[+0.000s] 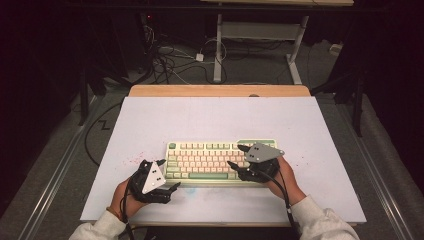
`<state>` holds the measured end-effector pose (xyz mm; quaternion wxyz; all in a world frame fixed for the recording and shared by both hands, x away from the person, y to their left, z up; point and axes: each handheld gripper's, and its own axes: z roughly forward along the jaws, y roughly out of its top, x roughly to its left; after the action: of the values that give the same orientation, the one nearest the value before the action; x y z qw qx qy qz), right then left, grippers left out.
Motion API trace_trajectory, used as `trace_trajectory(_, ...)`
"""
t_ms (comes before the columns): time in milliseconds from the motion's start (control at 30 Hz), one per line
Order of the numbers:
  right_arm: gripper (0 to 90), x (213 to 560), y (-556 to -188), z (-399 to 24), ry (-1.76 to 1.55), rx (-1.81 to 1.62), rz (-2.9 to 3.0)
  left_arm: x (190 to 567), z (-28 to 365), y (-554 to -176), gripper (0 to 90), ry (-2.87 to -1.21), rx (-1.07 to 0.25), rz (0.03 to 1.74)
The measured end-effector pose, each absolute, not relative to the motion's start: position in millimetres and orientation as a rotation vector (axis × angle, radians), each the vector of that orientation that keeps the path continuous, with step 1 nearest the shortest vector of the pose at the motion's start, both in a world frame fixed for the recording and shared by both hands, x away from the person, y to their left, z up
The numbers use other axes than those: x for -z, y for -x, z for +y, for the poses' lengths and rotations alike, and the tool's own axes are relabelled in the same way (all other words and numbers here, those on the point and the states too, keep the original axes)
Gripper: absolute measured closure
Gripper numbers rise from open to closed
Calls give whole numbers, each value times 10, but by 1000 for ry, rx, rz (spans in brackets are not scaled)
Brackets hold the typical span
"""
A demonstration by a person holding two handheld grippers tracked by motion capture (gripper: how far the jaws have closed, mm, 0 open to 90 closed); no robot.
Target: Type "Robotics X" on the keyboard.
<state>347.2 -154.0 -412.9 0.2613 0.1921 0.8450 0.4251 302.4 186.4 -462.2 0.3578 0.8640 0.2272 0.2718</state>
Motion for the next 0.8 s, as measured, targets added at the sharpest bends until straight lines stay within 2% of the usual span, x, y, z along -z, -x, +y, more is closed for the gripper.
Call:
trace_trajectory(133, 302, 4109, -3427, -1613, -518, -1182, 2268, 4614, 1873, -3024, 154, -2223, -697, 594)
trace_trajectory(367, 255, 4122, -3316, -1734, -517, -1189, 2214, 4572, 1891, -3019, 158, -2188, -684, 615)
trace_trajectory(600, 252, 4102, -3197, -1925, -527, -1178, 2184, 4486, 1888, -2987, 174, -2098, -680, 669)
trace_trajectory(700, 251, 4099, -3141, -2021, -552, -1182, 2166, 4478, 1874, -2986, 226, -2097, -678, 679)
trace_trajectory(800, 252, 4120, -3091, -2103, -553, -1153, 2156, 4473, 1878, -2996, 341, -2088, -646, 692)
